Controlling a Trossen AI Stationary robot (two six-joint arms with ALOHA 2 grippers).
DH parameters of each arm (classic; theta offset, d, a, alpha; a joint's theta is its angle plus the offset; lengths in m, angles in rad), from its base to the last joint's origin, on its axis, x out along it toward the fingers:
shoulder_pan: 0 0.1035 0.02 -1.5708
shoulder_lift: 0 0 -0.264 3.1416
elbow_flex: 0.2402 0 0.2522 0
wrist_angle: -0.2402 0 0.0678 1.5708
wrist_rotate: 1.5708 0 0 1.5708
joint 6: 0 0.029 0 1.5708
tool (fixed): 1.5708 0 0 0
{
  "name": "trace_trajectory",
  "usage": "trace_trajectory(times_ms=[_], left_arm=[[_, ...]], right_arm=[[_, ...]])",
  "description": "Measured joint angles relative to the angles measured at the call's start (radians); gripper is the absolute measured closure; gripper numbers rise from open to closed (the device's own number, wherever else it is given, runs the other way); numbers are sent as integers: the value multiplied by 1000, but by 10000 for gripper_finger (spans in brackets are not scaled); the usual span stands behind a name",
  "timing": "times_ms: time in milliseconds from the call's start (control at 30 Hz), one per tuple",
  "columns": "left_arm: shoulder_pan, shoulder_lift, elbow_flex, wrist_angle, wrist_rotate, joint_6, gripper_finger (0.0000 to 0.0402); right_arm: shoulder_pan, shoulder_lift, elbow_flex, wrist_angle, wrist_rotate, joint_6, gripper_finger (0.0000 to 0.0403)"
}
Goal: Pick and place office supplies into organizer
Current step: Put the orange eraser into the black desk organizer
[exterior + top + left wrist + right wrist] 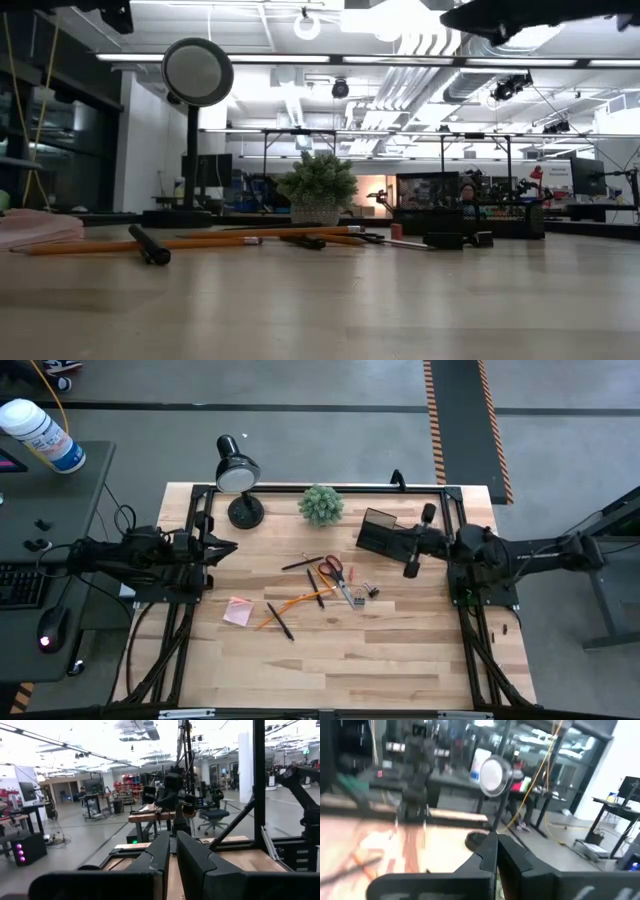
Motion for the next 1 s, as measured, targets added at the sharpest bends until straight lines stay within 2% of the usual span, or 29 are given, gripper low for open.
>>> trace_trajectory(times_ms=[100, 300, 433, 600, 833, 1000], left_arm=[[0, 0, 0, -2, 0, -7, 378], [0, 20, -2, -4, -4, -92, 378], [0, 75, -2, -6, -63, -126, 378], [0, 178, -2, 26, -146, -140, 378], [0, 292, -2, 47, -141, -141, 378], [0, 345, -2, 47, -129, -150, 378]], right_arm=[[0, 65, 60, -90, -8, 36, 402], [0, 193, 118, -256, 42, 246, 402], [0, 286, 112, -337, 73, 390, 400], [0, 408, 114, -336, 104, 515, 368], [0, 532, 116, -288, 79, 774, 291], [-1, 596, 117, -181, 24, 920, 263]])
